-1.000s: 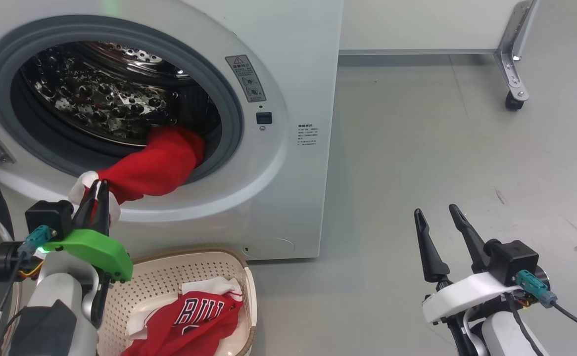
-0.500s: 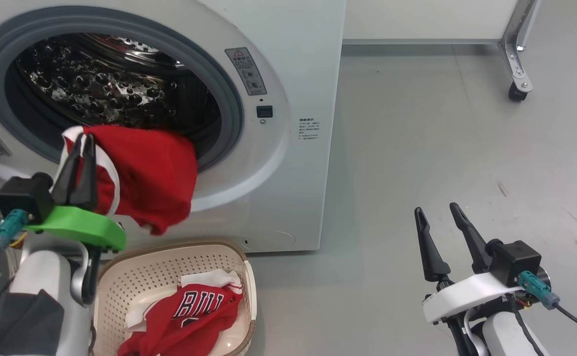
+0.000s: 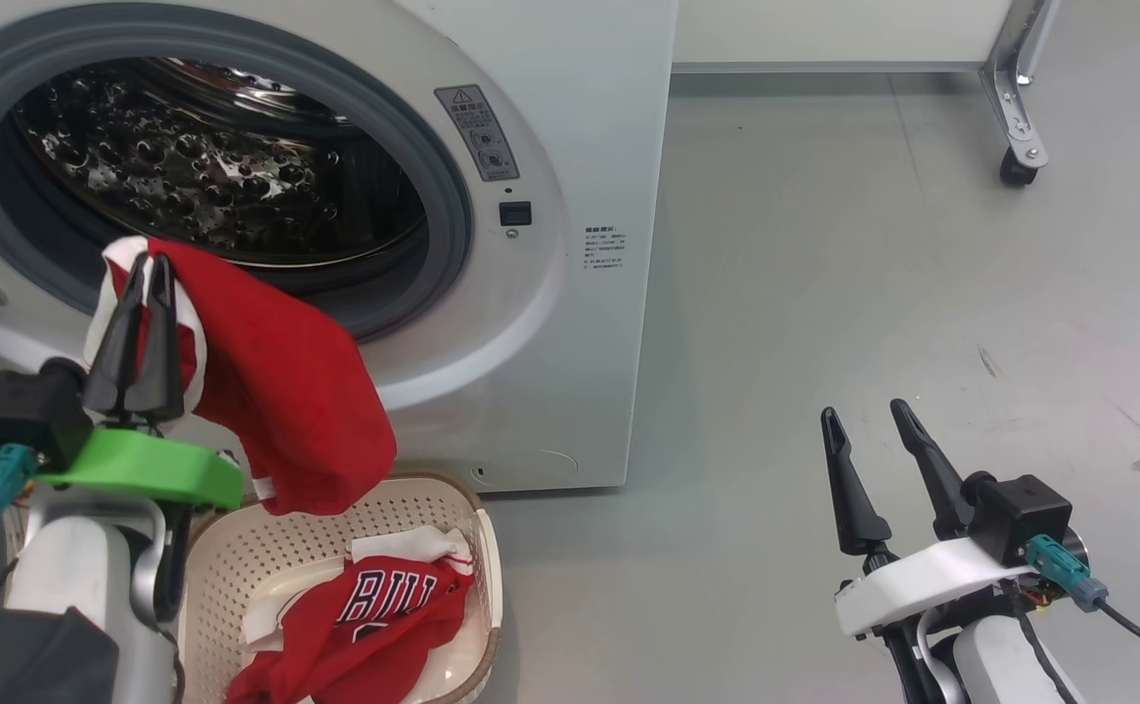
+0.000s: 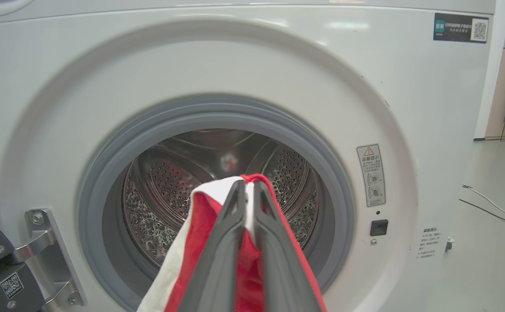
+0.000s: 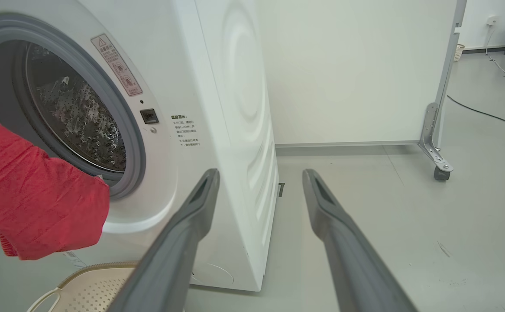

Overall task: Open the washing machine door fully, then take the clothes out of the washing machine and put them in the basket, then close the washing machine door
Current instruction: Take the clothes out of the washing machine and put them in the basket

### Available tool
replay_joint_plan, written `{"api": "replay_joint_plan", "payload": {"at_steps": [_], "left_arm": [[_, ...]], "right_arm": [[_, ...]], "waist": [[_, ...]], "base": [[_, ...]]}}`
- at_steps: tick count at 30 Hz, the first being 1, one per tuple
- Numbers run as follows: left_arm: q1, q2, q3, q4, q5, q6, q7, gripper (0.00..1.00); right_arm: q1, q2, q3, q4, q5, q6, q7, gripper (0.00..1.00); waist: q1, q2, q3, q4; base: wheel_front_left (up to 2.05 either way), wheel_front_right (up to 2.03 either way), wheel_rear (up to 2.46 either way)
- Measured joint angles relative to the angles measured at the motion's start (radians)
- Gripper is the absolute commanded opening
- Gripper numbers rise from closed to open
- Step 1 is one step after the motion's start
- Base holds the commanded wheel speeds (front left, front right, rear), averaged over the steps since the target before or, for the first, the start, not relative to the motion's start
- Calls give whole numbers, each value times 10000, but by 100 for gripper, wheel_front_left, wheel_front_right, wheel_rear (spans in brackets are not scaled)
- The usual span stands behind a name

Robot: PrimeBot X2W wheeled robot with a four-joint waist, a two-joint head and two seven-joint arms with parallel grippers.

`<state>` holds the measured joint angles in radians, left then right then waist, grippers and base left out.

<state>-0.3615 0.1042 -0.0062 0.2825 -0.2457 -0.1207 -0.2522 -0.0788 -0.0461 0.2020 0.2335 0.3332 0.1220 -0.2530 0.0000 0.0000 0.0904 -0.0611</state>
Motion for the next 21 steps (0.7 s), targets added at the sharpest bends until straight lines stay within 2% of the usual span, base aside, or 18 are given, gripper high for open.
{"api": "replay_joint_plan", "payload": {"at_steps": [8, 21], "left_arm": [[796, -15, -217, 389, 0, 10, 102, 0], [984, -77, -437, 786, -12, 10, 895, 0]], "right_arm": [[-10, 2, 109, -29, 12, 0, 0, 100], [-265, 2, 199, -217, -15, 0, 0, 100]], "waist": [[0, 0, 160, -139], [0, 0, 887, -400]], "base": [[0, 0, 0], [0, 0, 0]]}}
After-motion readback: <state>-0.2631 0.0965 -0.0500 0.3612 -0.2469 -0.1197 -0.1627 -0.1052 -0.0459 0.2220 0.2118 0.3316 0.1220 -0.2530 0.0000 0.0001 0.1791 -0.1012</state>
